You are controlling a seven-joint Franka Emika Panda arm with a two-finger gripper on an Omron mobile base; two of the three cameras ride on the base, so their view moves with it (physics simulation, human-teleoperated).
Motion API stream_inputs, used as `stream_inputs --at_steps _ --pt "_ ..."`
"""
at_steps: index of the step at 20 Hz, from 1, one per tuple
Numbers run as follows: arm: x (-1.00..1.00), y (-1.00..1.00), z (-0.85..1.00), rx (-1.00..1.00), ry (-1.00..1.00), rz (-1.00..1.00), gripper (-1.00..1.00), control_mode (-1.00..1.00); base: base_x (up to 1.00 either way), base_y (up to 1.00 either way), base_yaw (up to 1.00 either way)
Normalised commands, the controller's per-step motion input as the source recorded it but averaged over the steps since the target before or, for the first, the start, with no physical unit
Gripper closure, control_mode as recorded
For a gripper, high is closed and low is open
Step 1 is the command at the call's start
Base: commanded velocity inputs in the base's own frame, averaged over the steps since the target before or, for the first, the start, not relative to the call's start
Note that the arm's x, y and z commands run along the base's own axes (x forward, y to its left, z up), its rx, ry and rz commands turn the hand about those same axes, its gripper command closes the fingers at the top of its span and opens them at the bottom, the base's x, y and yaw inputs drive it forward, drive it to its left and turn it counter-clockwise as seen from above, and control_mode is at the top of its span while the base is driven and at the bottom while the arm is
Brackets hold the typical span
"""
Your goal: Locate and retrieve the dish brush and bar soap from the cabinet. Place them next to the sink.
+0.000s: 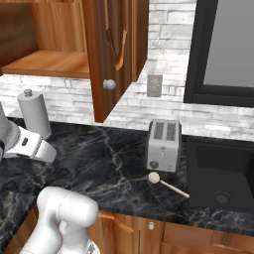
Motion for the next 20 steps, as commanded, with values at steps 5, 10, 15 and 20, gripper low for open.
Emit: stream_inputs --at_steps 5,10,15,20 --pt "-0.06 -0.07 0.43 -0.08 -0.19 0.02 -1.00 -1.00 0.00 0.00 0.00" --pt "-0.09 -0.11 0.55 -0.06 -0.02 0.07 -1.00 -1.00 0.00 0.00 0.00" --pt "-0.07 -0.11 0.56 0.00 -0.06 0.03 -1.00 -1.00 0.00 0.00 0.00" --pt "-0.17 -0.01 0.36 0.00 -0.18 -0.01 -1.00 -1.00 0.00 0.00 0.00"
